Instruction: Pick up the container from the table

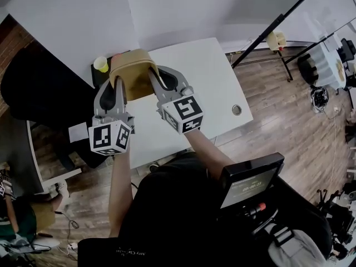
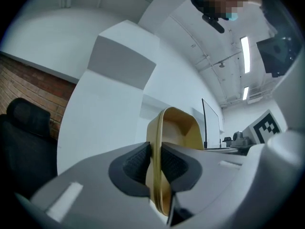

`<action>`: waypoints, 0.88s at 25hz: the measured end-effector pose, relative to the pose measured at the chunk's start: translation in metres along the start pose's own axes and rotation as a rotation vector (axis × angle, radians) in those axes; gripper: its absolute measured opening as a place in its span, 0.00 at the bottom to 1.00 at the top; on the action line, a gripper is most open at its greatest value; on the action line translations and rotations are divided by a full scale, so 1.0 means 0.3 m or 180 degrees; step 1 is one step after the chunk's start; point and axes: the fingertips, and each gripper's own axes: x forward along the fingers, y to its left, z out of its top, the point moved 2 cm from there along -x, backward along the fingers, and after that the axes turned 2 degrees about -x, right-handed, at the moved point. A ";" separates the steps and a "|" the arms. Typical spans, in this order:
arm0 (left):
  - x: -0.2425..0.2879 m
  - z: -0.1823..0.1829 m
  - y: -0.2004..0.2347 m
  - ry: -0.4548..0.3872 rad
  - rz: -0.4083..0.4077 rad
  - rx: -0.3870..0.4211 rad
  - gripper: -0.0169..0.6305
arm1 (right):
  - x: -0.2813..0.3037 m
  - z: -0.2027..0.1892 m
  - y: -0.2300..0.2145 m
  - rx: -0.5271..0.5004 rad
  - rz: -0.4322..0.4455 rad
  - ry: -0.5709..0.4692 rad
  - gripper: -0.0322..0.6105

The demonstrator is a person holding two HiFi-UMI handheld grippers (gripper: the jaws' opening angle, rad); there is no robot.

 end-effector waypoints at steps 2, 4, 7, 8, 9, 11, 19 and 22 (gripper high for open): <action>-0.003 0.031 -0.009 -0.0085 -0.0004 0.0057 0.09 | -0.006 0.032 0.005 -0.0023 -0.0002 -0.0085 0.10; -0.003 0.057 -0.016 -0.0148 -0.0011 0.0098 0.09 | -0.010 0.058 0.007 -0.0051 -0.0005 -0.0159 0.10; -0.010 0.099 -0.032 -0.0234 -0.0003 0.0141 0.09 | -0.020 0.096 0.014 -0.0074 -0.0003 -0.0288 0.10; -0.014 0.112 -0.036 -0.0265 0.0003 0.0157 0.09 | -0.024 0.111 0.018 -0.0083 -0.0006 -0.0334 0.10; -0.018 0.125 -0.040 -0.0303 0.0007 0.0176 0.09 | -0.028 0.125 0.021 -0.0095 -0.0009 -0.0377 0.10; -0.026 0.149 -0.047 -0.0395 0.0012 0.0235 0.09 | -0.035 0.149 0.029 -0.0141 -0.0007 -0.0455 0.10; -0.053 0.204 -0.075 -0.0607 -0.0020 0.0495 0.08 | -0.060 0.209 0.056 -0.0354 0.0000 -0.0641 0.10; -0.057 0.219 -0.080 -0.0670 -0.0019 0.0538 0.08 | -0.066 0.223 0.061 -0.0403 -0.0006 -0.0711 0.10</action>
